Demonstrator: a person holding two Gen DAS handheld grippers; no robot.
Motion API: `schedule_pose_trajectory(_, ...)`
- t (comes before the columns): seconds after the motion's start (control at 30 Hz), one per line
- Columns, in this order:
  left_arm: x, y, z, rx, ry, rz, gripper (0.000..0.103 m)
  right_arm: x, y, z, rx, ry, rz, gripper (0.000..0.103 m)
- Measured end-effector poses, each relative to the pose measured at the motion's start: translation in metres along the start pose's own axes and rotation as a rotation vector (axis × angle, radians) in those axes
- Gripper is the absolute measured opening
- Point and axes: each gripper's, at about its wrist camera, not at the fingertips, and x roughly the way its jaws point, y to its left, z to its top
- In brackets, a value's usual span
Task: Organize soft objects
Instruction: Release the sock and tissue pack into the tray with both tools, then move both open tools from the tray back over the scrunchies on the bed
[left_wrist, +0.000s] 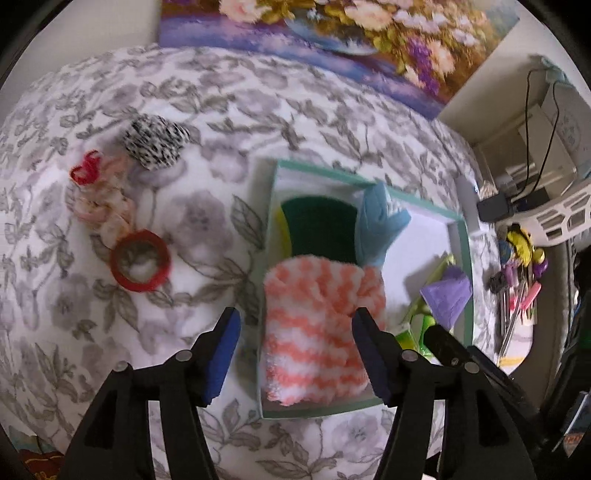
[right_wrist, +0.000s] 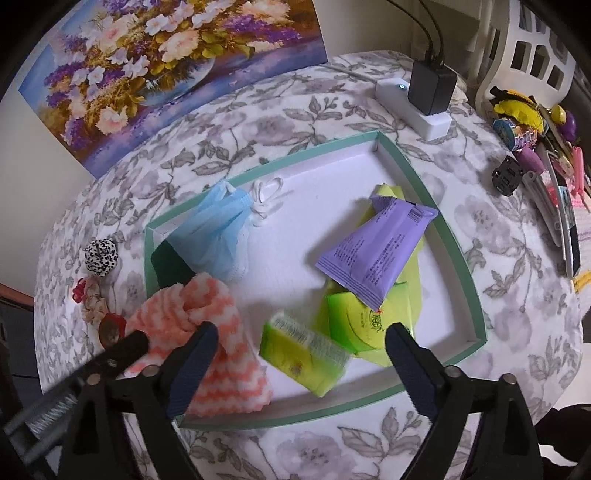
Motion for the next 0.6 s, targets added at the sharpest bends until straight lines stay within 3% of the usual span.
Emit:
schedule_pose_trajectory(0.1,-0.004,0.006,0.003,-0.008,-0.03,0.029,0.075,0.0,0.001,0.0,-0.007,-0.003,0.001,0.103)
schedule_pose_trajectory(0.17,-0.004,0.011,0.005,-0.018,-0.048,0.059,0.088,0.0,0.003,0.0,-0.014,-0.007,0.0,0.103)
schedule_pose_trajectory(0.3,-0.003,0.026,0.008,-0.048,-0.071,0.13,0.093,0.0,0.004,-0.001,-0.027,-0.015,-0.007,0.103)
schedule_pose_trajectory(0.6,0.002,0.049,0.012,-0.085,-0.056,0.162,0.097,0.003,0.009,-0.002,-0.055,-0.011,-0.02,0.103)
